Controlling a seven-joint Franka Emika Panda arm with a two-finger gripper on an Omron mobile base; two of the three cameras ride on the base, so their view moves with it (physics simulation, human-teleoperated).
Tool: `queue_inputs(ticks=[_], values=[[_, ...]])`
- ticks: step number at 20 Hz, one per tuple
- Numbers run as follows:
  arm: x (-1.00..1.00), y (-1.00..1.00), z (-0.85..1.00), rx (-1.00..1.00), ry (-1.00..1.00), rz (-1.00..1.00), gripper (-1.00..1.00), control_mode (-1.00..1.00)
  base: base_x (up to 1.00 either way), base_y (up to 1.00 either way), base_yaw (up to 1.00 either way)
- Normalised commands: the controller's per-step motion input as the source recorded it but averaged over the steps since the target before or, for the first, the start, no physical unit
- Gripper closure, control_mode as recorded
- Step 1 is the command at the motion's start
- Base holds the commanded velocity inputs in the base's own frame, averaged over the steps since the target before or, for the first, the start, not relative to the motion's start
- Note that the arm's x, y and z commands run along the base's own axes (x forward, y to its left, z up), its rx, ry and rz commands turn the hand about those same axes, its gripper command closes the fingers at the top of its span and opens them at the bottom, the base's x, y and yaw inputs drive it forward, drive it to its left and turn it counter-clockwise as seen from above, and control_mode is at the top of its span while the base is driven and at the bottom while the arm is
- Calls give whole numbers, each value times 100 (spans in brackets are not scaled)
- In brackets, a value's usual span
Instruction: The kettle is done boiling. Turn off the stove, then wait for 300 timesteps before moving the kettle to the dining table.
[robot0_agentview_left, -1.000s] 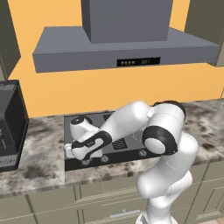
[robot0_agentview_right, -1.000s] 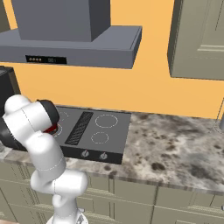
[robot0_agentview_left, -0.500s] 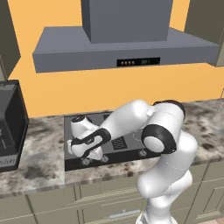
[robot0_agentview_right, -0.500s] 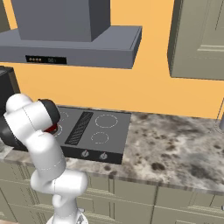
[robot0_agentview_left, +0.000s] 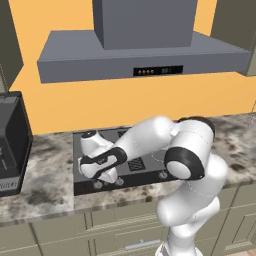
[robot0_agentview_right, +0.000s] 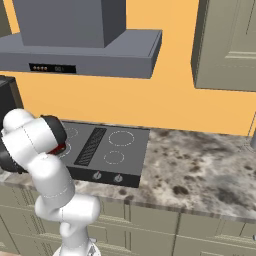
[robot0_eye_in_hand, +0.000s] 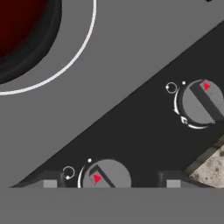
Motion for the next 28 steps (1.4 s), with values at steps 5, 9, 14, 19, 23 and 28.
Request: queue_inputs(ticks=[5, 9, 14, 19, 23, 28], values=[[-20, 0, 35, 0, 0, -9, -100, -100, 0, 0, 0], [-19, -4, 38, 1, 2, -6, -100, -100, 0, 0, 0], [-11, -18, 37, 2, 3, -1, -100, -100, 0, 0, 0], [-15, -8, 35, 0, 0, 0, -100, -100, 0, 0, 0], [-11, 0, 52, 0, 2, 9, -100, -100, 0, 0, 0], [-6, 0, 45, 0, 1, 13, -100, -100, 0, 0, 0]])
